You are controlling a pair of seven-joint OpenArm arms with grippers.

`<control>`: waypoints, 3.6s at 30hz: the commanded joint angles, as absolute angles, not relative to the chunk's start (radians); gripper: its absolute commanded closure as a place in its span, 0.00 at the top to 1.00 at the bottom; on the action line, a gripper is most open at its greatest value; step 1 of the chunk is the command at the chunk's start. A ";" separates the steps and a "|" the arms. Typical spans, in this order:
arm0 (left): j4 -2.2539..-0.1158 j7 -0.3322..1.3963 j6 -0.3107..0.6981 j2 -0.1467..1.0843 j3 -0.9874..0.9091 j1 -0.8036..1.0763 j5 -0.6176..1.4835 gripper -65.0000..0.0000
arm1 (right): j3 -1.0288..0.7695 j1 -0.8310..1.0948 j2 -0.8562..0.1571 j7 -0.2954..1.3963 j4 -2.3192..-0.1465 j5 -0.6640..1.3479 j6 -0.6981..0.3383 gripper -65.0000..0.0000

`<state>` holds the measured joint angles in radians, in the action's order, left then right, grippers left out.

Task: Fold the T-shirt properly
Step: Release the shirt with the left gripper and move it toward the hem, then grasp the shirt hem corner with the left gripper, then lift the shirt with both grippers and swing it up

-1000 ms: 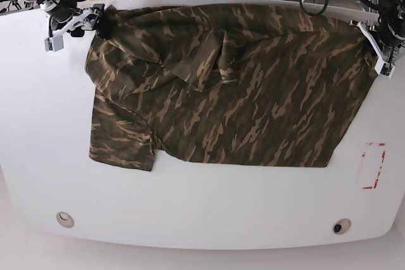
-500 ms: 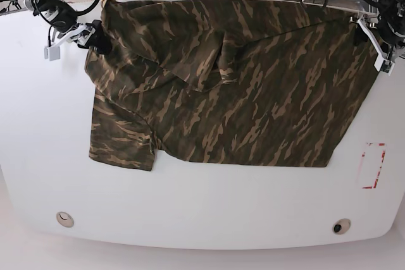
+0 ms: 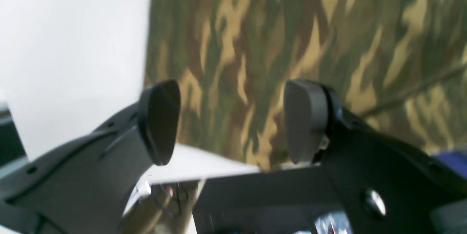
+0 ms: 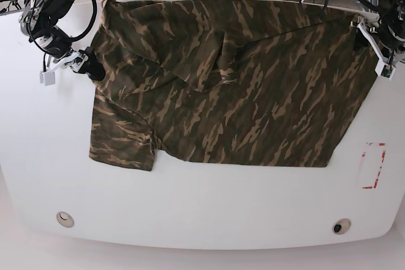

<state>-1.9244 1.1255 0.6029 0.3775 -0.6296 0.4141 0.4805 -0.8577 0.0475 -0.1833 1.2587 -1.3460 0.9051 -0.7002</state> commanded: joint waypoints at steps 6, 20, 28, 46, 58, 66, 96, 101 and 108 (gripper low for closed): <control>-1.942 1.113 0.599 0.397 -0.641 0.381 0.486 0.65 | -0.837 0.044 -0.183 1.270 -1.343 0.888 -0.698 0.50; -1.857 1.113 0.596 0.394 -0.641 0.168 0.478 0.66 | -0.765 0.030 -0.275 1.218 -1.348 0.889 -0.698 0.00; -1.584 1.104 0.596 0.367 -0.638 -0.087 0.288 0.66 | -0.765 0.010 -0.325 1.219 -1.345 0.889 -0.698 0.00; -0.984 0.837 0.598 0.278 -0.522 -0.453 0.193 0.91 | -0.765 0.007 -0.317 1.221 -1.345 0.889 -0.698 0.00; -0.716 0.677 0.596 0.263 -0.501 -0.561 0.188 0.91 | -0.765 0.007 -0.295 1.221 -1.348 0.889 -0.698 0.00; -0.610 0.579 0.596 0.262 -0.348 -0.611 0.193 0.91 | -0.765 0.005 -0.295 1.221 -1.348 0.889 -0.698 0.00; -0.707 0.495 0.599 0.236 -0.186 -0.596 0.136 0.00 | -0.719 -0.050 -0.328 1.219 -1.351 0.889 -0.698 0.00; -0.846 0.495 0.601 0.248 -0.208 -0.532 0.136 0.00 | -0.624 -0.107 -0.371 1.214 -1.351 0.889 -0.698 0.00; -1.024 0.579 0.604 0.248 -0.274 -0.518 0.136 0.00 | -0.607 -0.242 -0.395 1.219 -1.345 0.888 -0.698 0.00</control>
